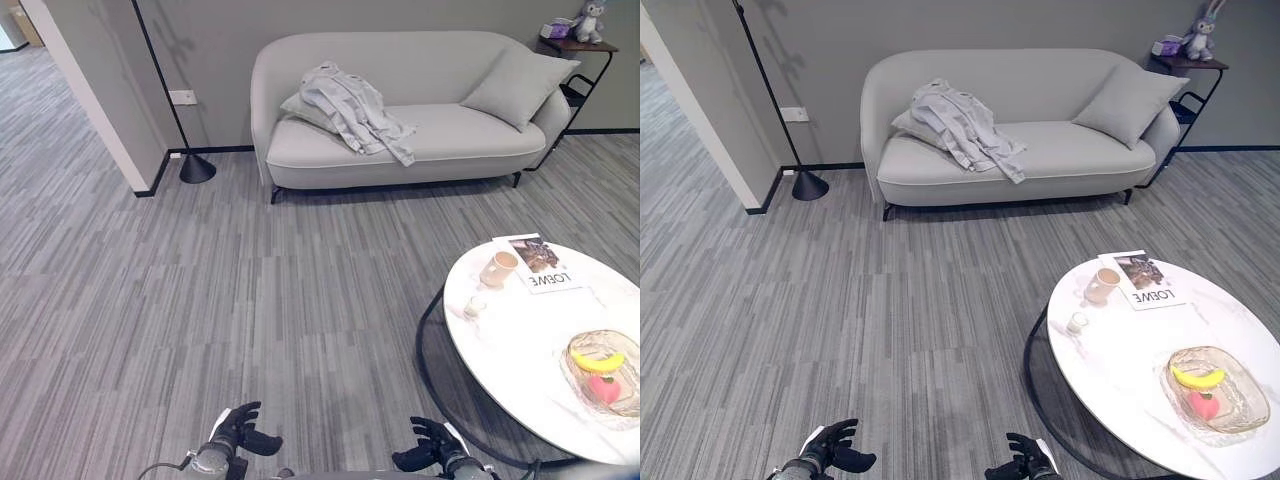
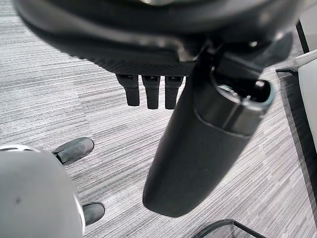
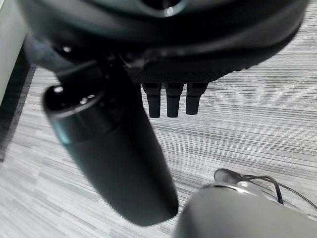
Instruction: Hang the clothes on the sofa on the clothes rack.
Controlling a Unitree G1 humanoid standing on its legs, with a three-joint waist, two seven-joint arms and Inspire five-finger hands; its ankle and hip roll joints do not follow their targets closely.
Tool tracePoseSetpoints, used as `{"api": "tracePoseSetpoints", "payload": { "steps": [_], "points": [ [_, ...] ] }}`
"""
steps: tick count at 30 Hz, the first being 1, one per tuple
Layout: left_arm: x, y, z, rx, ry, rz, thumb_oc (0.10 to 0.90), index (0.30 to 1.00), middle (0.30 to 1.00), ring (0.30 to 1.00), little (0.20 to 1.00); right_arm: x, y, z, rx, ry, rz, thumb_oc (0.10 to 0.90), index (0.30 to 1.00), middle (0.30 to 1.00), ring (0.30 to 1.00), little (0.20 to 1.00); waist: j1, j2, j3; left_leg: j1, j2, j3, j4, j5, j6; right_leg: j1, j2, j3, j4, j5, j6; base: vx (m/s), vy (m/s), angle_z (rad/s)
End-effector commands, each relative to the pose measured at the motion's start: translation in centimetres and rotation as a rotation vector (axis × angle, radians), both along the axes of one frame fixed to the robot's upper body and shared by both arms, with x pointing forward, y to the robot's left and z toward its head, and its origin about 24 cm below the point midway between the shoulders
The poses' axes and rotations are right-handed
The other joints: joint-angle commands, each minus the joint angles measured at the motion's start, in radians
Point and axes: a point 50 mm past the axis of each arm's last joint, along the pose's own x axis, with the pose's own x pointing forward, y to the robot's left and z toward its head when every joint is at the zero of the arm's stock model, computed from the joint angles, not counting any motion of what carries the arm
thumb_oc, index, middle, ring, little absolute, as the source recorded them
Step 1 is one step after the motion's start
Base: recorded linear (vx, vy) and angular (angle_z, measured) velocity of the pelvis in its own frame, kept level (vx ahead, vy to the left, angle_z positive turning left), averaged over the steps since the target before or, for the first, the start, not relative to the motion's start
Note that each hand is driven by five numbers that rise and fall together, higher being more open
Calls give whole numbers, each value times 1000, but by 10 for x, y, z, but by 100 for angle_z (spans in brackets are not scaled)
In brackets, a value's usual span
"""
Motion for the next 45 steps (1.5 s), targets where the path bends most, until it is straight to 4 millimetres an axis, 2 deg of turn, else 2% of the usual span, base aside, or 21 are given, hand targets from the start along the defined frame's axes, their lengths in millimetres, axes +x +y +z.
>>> {"api": "tracePoseSetpoints", "payload": {
  "steps": [1, 6, 21, 28, 33, 34, 35, 36, 37, 38, 39, 40, 41, 42, 43, 44, 45],
  "points": [
    [34, 0, 15, -13, -157, 11, 800, 900, 900, 900, 900, 22, -2, 12, -15, -111, 67, 800, 900, 900, 900, 900, -4, -49, -18, 19, -6, -3, -19, -105, -35, 45, -76, -12, -165, 125, 79, 0, 0, 0],
    [32, 2, 14, -11, -145, 24, 800, 900, 900, 900, 900, 31, 1, 16, -6, -144, 95, 800, 900, 900, 900, 900, 0, -49, -18, 20, -6, -7, -19, -103, -35, 46, -73, -9, -165, 123, 77, 2, -6, 0],
    [33, 6, 15, 0, -151, 49, 800, 900, 900, 900, 900, 19, -3, 11, -16, -92, 95, 800, 900, 900, 900, 900, -4, -49, -18, 28, 0, -16, -19, -102, -39, 50, -61, -3, -165, 113, 69, 11, -16, 0],
    [39, 14, 19, 3, -173, 104, 800, 900, 900, 900, 900, 27, -5, 16, -21, -120, 119, 800, 900, 900, 900, 900, 1, -61, 8, 30, 10, -15, -9, -85, -44, 53, -53, 6, -165, 104, 54, 20, -65, -1],
    [41, 15, 20, -17, -190, 153, 800, 900, 900, 900, 900, 38, -5, 23, -19, -173, 119, 800, 900, 900, 900, 900, 8, -87, 45, -62, 23, -33, 185, -133, -47, 54, -51, 13, -165, 97, 29, 12, -105, -5],
    [41, 15, 20, -17, -190, 153, 800, 900, 900, 900, 900, 38, -5, 23, -19, -173, 119, 800, 900, 900, 900, 900, 7, -87, 45, -63, 23, -34, 186, -133, -47, 54, -51, 13, -165, 98, 29, 80, -247, -24],
    [44, 12, 23, -32, -207, 152, 800, 900, 900, 900, 900, 47, -6, 29, -26, -211, 138, 800, 900, 900, 900, 900, 25, -99, 96, -212, 44, -75, 488, -58, -49, 76, -36, 27, -149, 78, -9, 117, -314, -11],
    [49, 10, 24, -29, -216, 149, 800, 900, 900, 900, 900, 53, -10, 33, -46, -226, 134, 800, 900, 900, 900, 900, 35, -106, 120, -334, 35, -86, 608, -1, -54, 82, -34, 17, -136, 56, -25, 187, -325, 6],
    [50, 9, 25, -41, -226, 167, 800, 900, 900, 900, 900, 53, -9, 34, -36, -233, 121, 800, 900, 900, 900, 900, 36, -105, 113, -374, 29, -72, 585, -14, -49, 87, -34, 14, -139, 49, -23, 215, -107, 11],
    [49, 8, 25, -50, -227, 180, 800, 900, 900, 900, 900, 54, -8, 36, -25, -242, 117, 800, 900, 900, 900, 900, 41, -102, 109, -378, 24, -54, 510, -34, -42, 101, -34, 18, -146, 41, -16, 170, 5, 18],
    [49, 8, 25, -50, -227, 180, 800, 900, 900, 900, 900, 54, -8, 36, -25, -242, 117, 800, 900, 900, 900, 900, 41, -104, 107, -377, 22, -53, 504, -29, -41, 99, -35, 18, -146, 41, -16, 207, 38, 14],
    [47, 7, 24, -58, -227, 188, 800, 900, 900, 900, 900, 55, -7, 38, -19, -257, 121, 800, 900, 900, 900, 900, 48, -104, 100, -373, 22, -40, 410, -30, -39, 111, -39, 20, -154, 32, -7, 245, 48, -5],
    [45, 4, 23, -69, -225, 193, 800, 900, 900, 900, 900, 58, -6, 41, -11, -279, 124, 800, 900, 900, 900, 900, 57, -95, 96, -377, 34, -38, 287, 21, -53, 134, -33, 20, -162, 21, 1, 533, 92, -27],
    [47, 2, 25, -73, -243, 197, 800, 900, 900, 900, 900, 62, -6, 45, -11, -308, 119, 800, 900, 900, 900, 900, 64, -87, 90, -402, 58, -22, 74, 60, -72, 173, -35, 11, -165, -17, 11, 687, 89, -34],
    [49, 2, 27, -75, -254, 206, 800, 900, 900, 900, 900, 65, -6, 45, -21, -317, 118, 800, 900, 900, 900, 900, 70, -91, 88, -429, 72, 6, -19, 86, -82, 206, -43, 14, -165, -29, 15, 556, 62, -13],
    [49, 2, 27, -74, -254, 206, 800, 900, 900, 900, 900, 66, -5, 45, -21, -318, 118, 800, 900, 900, 900, 900, 69, -94, 87, -428, 69, 8, -19, 85, -82, 207, -46, 14, -165, -31, 16, 570, 88, -12],
    [46, 5, 26, -74, -247, 225, 800, 900, 900, 900, 900, 67, -1, 47, -17, -324, 140, 800, 900, 900, 900, 900, 65, -82, 67, -416, 99, 80, -19, 106, -78, 229, -41, 25, -165, -37, 29, 750, 197, -26]
  ]
}}
